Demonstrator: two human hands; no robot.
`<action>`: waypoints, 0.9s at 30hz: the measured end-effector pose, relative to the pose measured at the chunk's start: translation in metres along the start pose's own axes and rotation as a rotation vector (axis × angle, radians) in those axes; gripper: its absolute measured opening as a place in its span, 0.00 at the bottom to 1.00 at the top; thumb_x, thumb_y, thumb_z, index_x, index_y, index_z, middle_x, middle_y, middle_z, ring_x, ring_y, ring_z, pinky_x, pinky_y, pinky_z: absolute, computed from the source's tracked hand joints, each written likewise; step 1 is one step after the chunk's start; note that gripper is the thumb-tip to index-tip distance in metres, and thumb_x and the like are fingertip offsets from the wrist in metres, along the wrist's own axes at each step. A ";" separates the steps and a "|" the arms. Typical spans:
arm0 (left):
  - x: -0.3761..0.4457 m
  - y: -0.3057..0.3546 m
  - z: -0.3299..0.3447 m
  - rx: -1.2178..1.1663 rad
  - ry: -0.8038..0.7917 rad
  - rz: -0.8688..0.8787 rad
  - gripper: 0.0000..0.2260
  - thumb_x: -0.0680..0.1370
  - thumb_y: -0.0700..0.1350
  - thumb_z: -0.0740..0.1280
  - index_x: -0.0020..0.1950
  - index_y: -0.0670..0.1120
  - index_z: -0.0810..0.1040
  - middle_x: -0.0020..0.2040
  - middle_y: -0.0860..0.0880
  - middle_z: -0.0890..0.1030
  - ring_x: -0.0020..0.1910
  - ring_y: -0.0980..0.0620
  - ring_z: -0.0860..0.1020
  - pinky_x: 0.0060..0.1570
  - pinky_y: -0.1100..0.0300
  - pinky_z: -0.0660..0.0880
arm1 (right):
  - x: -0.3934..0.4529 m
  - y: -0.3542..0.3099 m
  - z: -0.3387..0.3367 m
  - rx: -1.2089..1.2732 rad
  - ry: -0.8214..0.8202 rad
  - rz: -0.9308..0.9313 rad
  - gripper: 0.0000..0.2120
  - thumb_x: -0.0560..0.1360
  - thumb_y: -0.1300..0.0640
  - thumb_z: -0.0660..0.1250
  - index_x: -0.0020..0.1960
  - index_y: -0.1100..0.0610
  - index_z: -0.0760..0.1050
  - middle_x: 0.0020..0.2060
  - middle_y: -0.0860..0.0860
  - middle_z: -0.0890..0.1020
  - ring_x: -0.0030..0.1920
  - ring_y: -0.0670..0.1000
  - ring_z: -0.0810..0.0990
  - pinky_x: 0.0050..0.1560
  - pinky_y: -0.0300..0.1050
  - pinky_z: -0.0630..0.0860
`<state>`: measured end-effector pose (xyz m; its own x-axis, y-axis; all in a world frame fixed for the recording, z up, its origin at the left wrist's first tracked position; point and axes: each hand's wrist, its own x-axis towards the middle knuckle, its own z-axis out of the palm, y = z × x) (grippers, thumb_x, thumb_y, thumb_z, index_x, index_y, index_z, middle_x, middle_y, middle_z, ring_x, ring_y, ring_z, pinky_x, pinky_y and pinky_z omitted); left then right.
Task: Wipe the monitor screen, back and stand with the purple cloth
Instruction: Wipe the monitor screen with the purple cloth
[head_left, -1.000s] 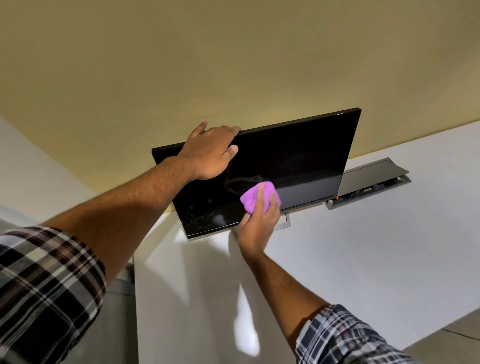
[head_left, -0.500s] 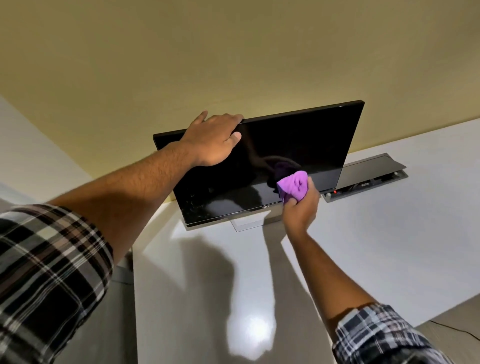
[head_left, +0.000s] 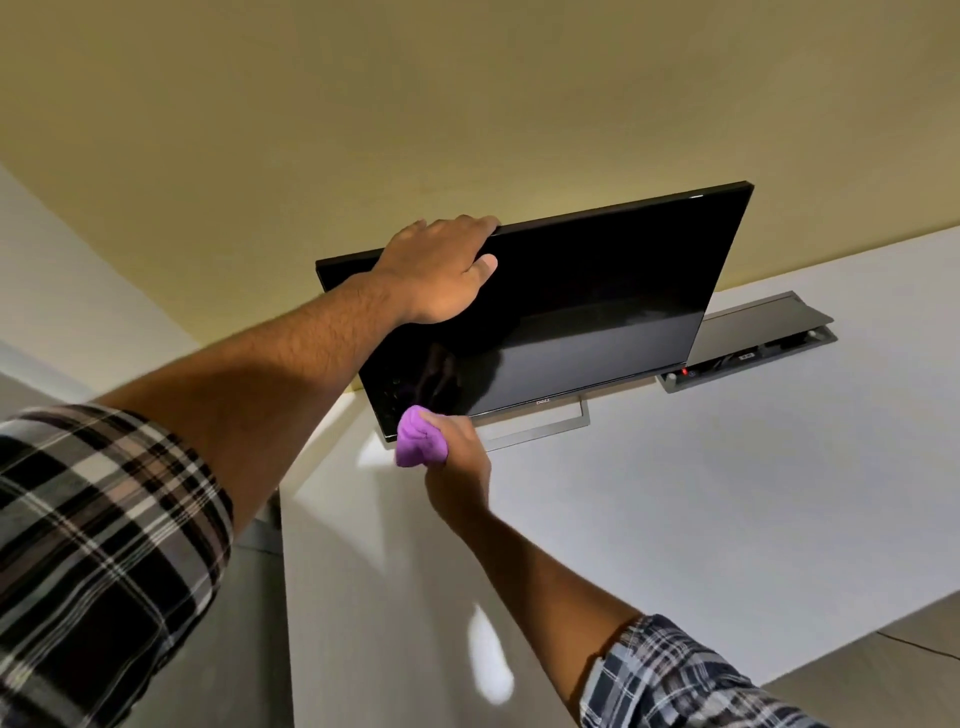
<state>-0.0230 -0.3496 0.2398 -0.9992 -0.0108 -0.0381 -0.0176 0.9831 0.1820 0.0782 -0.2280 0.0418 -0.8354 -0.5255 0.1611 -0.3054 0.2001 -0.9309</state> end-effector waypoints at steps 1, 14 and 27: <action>0.000 0.000 0.000 0.000 -0.003 -0.003 0.22 0.85 0.53 0.53 0.79 0.48 0.60 0.73 0.46 0.71 0.71 0.43 0.70 0.75 0.43 0.60 | -0.003 -0.004 -0.012 -0.050 0.037 0.044 0.06 0.72 0.57 0.61 0.41 0.55 0.77 0.39 0.48 0.78 0.45 0.57 0.76 0.46 0.55 0.73; -0.001 0.000 0.002 0.007 -0.006 -0.010 0.24 0.85 0.55 0.54 0.80 0.49 0.58 0.75 0.47 0.70 0.73 0.44 0.68 0.75 0.41 0.60 | 0.034 0.049 -0.069 -0.121 0.677 0.580 0.27 0.76 0.70 0.64 0.73 0.55 0.71 0.68 0.55 0.71 0.65 0.61 0.77 0.64 0.53 0.73; -0.001 -0.001 0.004 0.032 0.008 0.003 0.24 0.85 0.55 0.54 0.79 0.49 0.58 0.74 0.46 0.70 0.72 0.43 0.69 0.75 0.41 0.60 | 0.003 0.022 -0.042 -0.149 0.129 0.182 0.05 0.67 0.56 0.64 0.34 0.54 0.76 0.30 0.50 0.75 0.33 0.51 0.78 0.31 0.44 0.69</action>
<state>-0.0215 -0.3502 0.2353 -0.9995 -0.0094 -0.0302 -0.0139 0.9885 0.1508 0.0499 -0.1906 0.0359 -0.9312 -0.3616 0.0449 -0.2007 0.4061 -0.8915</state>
